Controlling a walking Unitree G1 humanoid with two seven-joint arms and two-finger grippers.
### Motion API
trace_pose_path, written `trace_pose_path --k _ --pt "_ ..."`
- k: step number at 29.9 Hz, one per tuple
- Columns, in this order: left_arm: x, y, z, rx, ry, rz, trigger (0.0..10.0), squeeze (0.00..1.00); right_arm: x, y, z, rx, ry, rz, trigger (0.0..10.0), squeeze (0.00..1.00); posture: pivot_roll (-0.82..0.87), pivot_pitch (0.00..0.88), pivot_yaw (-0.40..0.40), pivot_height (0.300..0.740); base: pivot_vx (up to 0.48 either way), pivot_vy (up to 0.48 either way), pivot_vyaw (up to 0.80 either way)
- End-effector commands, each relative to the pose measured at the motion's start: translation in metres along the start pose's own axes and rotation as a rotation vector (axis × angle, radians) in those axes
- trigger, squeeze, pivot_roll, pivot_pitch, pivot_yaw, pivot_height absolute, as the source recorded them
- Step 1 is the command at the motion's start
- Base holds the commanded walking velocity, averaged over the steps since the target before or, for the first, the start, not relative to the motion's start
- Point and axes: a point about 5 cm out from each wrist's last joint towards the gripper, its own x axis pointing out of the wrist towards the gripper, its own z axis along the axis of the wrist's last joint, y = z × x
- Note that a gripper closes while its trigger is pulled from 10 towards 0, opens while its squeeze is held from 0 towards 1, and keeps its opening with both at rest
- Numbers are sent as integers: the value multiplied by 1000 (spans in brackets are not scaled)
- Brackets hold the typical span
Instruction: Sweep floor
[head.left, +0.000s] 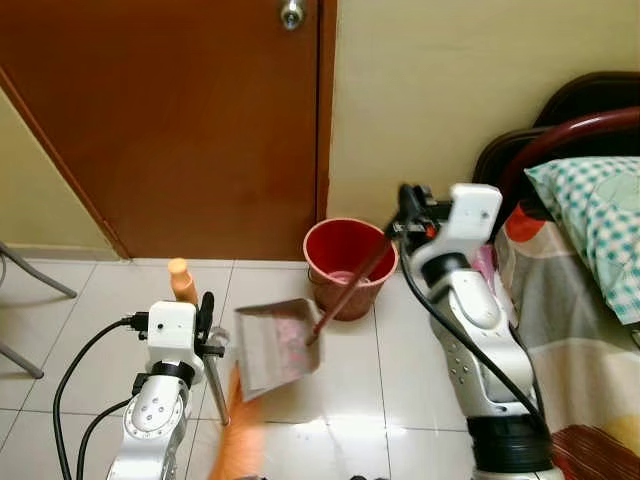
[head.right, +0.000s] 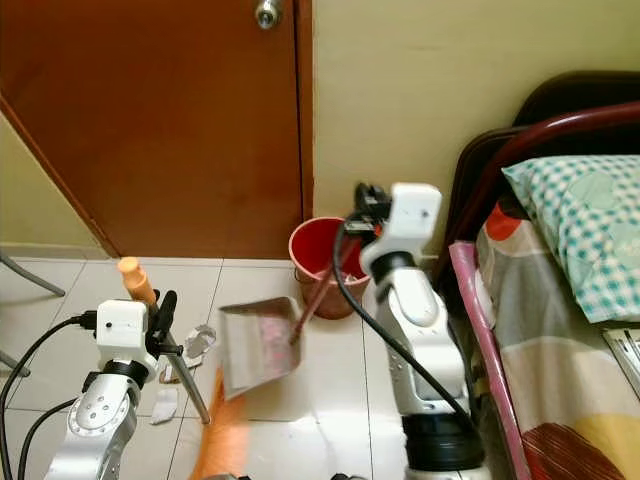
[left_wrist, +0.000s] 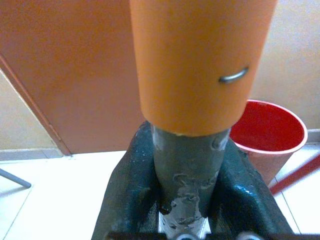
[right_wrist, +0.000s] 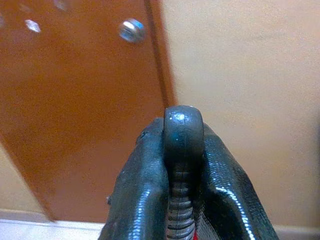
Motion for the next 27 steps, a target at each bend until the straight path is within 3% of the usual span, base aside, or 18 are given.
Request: trace_pose_path --k 1,3,8,17,22,27 --pt "-6 9 -3 43 17 14 10000 0 -6 -3 11 -14 -63 -16 10000 0 59 123 1 740 0 0 0" --pt "-6 9 -4 43 19 13 10000 0 -8 -5 6 -29 -46 -24 10000 0 58 125 0 740 0 0 0" --pt "-7 5 2 54 -18 -17 10000 0 -45 -46 -56 -150 179 -186 10000 0 58 123 -4 740 0 0 0" --pt "-14 5 5 72 -35 -38 10000 0 -67 -63 -65 -146 216 -265 10000 0 62 104 7 740 0 0 0" --pt "-15 6 4 69 -37 -42 10000 0 -70 -66 -67 -147 208 -279 10000 0 56 94 14 740 0 0 0" --pt "-10 6 9 66 -53 -38 10000 0 -70 -69 -69 -136 210 -294 10000 0 57 94 17 740 144 0 -643"
